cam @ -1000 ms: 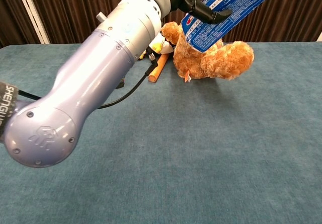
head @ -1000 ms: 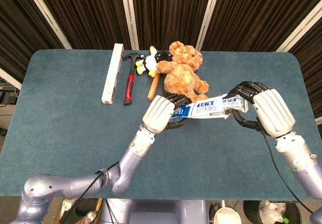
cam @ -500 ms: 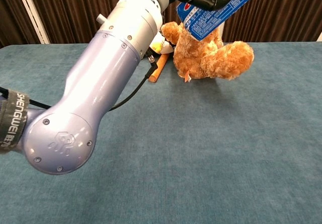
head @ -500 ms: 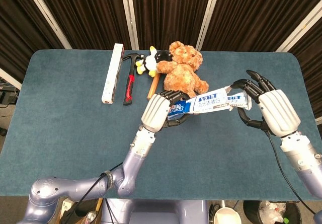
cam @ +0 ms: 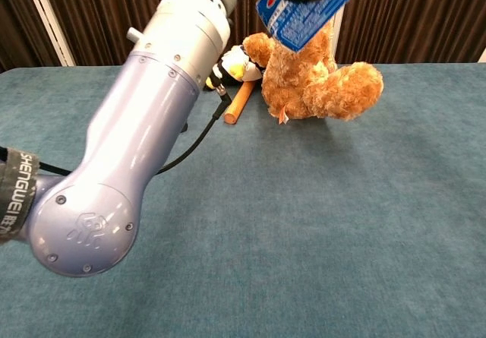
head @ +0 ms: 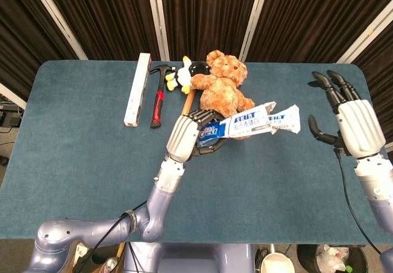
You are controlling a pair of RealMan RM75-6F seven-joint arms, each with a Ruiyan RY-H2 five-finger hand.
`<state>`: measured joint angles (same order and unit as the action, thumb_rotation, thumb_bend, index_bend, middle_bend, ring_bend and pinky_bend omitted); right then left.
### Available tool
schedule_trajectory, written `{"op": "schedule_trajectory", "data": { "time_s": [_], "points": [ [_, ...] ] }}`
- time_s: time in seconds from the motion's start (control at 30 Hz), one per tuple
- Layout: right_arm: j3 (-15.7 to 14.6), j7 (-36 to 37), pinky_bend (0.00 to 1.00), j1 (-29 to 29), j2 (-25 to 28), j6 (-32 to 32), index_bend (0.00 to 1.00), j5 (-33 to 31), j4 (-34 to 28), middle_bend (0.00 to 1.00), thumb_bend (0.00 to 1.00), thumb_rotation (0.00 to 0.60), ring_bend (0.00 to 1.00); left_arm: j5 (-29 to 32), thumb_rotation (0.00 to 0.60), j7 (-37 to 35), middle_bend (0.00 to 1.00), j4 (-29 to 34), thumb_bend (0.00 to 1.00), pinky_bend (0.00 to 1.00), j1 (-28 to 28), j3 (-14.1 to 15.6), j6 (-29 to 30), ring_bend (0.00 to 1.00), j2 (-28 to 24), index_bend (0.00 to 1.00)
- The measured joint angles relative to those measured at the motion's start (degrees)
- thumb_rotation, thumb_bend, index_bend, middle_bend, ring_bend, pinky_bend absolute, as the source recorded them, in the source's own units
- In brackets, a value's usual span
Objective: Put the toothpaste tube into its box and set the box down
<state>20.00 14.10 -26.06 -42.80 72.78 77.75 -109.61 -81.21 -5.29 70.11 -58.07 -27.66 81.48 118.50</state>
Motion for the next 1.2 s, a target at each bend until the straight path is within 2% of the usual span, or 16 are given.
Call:
{"op": "schedule_trajectory", "data": {
  "time_s": [0.23, 0.33, 0.43, 0.57, 1.03, 1.2],
  "points": [
    [0.7, 1.0, 0.14, 0.3, -1.1, -0.1, 0.00, -4.3, 2.2, 0.24, 0.51, 0.600, 0.04, -2.5, 0.600, -7.3, 0.44, 1.0, 0.44, 0.49, 2.2, -0.2, 6.3, 0.40, 0.1, 0.40],
    [0.9, 1.4, 0.14, 0.4, -1.6, -0.3, 0.00, -5.2, 2.6, 0.24, 0.51, 0.600, 0.04, -2.5, 0.600, -8.2, 0.43, 0.5, 0.43, 0.47, 3.2, 0.8, 6.2, 0.38, -0.1, 0.39],
    [0.9, 1.2, 0.14, 0.3, -1.8, -0.5, 0.00, -5.5, 2.8, 0.24, 0.51, 0.600, 0.04, -2.1, 0.600, -7.2, 0.47, 0.0, 0.45, 0.49, 3.7, 2.1, 4.4, 0.41, -0.5, 0.41],
    [0.9, 1.2, 0.14, 0.2, -2.2, -0.6, 0.00, -5.7, 2.6, 0.24, 0.51, 0.600, 0.04, -1.4, 0.600, -6.1, 0.56, -0.3, 0.57, 0.59, 4.1, 2.8, 3.1, 0.51, -0.7, 0.49],
    [0.9, 1.8, 0.14, 1.1, -2.1, 0.1, 0.00, -5.5, 2.7, 0.24, 0.51, 0.600, 0.04, -3.0, 0.600, -8.6, 0.54, -1.8, 0.56, 0.59, 5.5, 4.4, 4.9, 0.50, -0.1, 0.48],
    [1.1, 1.8, 0.14, 1.2, -2.4, 0.4, 0.00, -5.8, 2.9, 0.24, 0.51, 0.600, 0.04, -5.3, 0.600, -11.1, 0.47, -1.1, 0.52, 0.55, 6.1, 4.6, 8.2, 0.43, -0.2, 0.42]
  ]
}}
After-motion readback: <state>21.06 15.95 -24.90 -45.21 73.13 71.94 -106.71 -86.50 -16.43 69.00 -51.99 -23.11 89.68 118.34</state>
